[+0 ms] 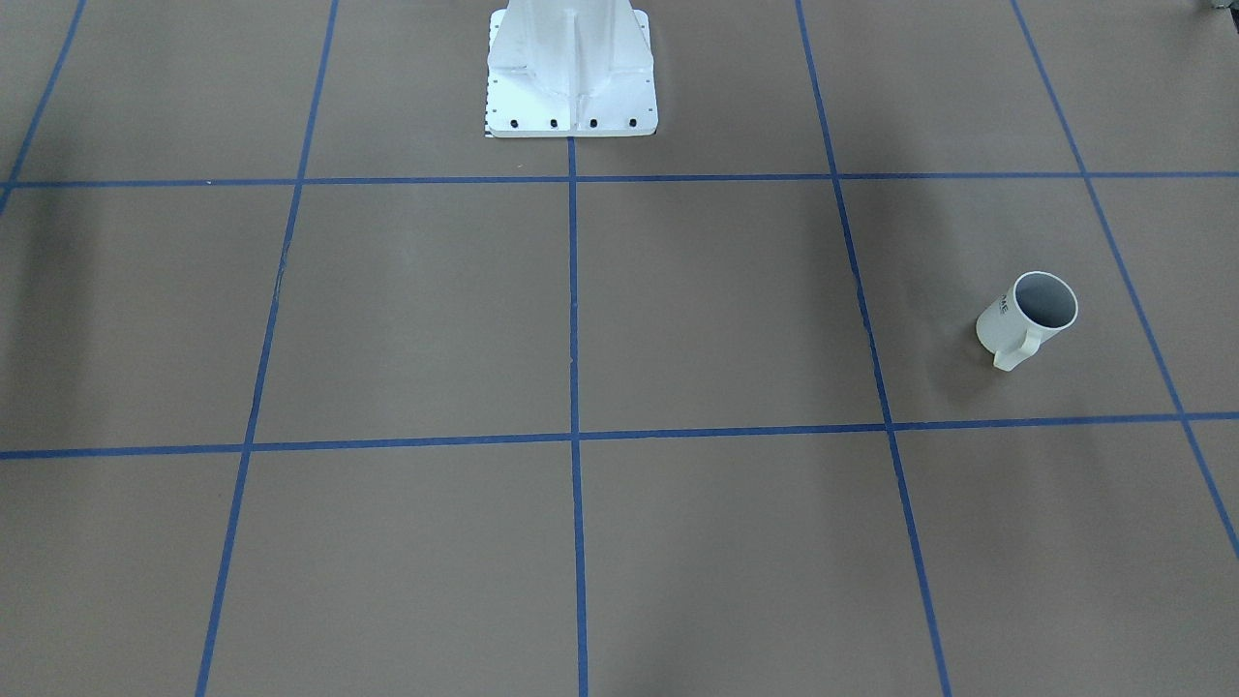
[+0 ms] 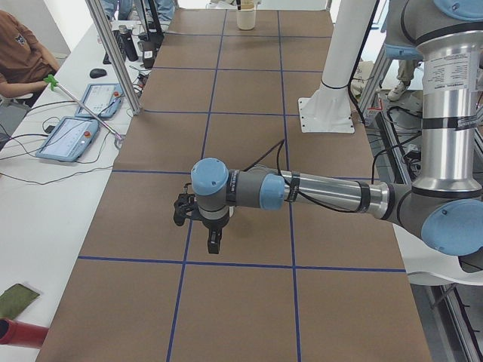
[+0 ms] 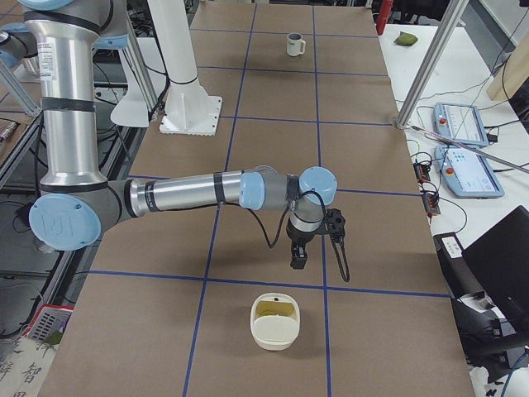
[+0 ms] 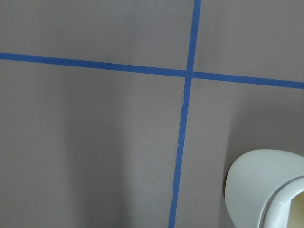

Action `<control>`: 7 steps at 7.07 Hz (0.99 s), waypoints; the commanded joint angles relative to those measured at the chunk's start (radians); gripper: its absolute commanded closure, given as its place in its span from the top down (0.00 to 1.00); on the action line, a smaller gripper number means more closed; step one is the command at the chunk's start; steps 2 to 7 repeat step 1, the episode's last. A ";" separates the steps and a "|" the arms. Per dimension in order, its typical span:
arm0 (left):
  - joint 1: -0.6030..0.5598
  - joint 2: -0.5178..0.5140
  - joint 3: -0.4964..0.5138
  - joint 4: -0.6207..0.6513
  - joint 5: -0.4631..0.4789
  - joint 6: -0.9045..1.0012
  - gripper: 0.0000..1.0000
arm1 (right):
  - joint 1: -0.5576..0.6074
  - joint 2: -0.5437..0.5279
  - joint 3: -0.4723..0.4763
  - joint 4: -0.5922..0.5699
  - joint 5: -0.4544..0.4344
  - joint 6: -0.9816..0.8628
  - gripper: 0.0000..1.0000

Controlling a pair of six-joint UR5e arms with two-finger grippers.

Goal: Left arm hands cup to right arm to dump lemon

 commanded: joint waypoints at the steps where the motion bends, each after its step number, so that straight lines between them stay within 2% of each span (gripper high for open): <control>1: 0.002 -0.002 0.000 0.000 0.004 -0.003 1.00 | 0.000 0.001 0.001 0.000 0.001 0.000 1.00; 7: 0.002 -0.002 0.000 0.000 0.004 -0.003 1.00 | 0.000 0.001 0.001 0.000 0.001 0.000 1.00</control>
